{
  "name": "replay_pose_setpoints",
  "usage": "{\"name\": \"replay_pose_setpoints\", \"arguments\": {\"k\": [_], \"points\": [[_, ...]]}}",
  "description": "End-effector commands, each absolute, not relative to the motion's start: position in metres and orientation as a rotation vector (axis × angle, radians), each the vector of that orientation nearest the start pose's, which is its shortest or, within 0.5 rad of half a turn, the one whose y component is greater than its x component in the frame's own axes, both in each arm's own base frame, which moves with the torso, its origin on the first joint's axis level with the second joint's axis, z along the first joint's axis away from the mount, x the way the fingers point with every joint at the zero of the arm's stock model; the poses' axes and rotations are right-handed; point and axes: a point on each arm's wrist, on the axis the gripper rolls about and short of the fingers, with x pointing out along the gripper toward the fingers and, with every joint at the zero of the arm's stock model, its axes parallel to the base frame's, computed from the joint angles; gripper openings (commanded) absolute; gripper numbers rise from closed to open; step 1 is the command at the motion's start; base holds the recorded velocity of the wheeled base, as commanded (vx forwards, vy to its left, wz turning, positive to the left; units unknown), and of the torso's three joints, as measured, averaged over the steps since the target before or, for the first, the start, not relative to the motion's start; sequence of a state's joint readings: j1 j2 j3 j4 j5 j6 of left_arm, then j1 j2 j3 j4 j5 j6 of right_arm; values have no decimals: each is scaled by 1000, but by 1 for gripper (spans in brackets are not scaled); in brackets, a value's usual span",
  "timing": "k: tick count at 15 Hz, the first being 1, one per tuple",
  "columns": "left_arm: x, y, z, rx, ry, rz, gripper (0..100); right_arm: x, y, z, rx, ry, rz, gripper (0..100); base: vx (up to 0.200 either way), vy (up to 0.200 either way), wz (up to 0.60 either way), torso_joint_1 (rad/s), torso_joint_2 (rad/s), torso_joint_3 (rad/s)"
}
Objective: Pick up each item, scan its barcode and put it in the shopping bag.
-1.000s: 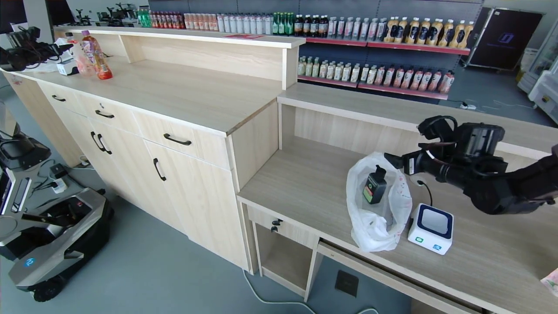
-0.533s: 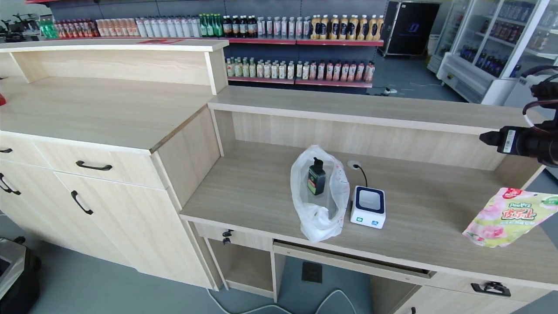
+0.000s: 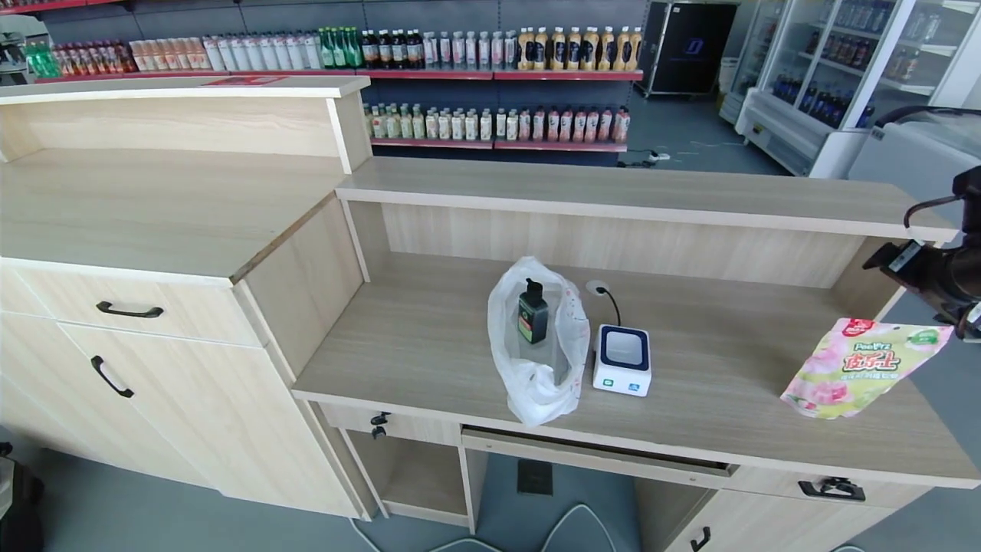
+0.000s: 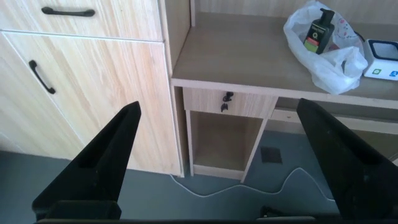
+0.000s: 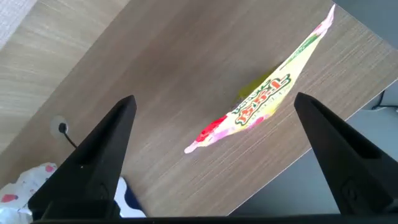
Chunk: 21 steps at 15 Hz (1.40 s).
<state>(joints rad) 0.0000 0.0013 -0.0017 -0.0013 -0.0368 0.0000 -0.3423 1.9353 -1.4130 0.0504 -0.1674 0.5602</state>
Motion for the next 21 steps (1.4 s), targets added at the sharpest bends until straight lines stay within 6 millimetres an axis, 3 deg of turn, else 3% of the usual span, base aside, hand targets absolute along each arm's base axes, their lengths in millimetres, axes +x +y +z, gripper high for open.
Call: {"name": "replay_pose_setpoints", "arguments": {"k": [1,5,8,15,21], "points": [[-23,-1,76,0,-2,-37,100,372,-157,160,609,516,-709,100,0,0,0,0,0,0],[-23,-1,76,0,-2,-37,100,376,-170,136,624,531,-739,100,0,0,0,0,0,0],[-23,-1,76,0,-2,-37,100,391,-176,110,616,538,-736,100,0,0,0,0,0,0],[-23,-1,76,0,-2,-37,100,413,-171,57,545,599,-693,100,0,0,0,0,0,0],[-23,-1,76,0,-2,-37,100,422,-164,46,480,589,-650,100,0,0,0,0,0,0]]}}
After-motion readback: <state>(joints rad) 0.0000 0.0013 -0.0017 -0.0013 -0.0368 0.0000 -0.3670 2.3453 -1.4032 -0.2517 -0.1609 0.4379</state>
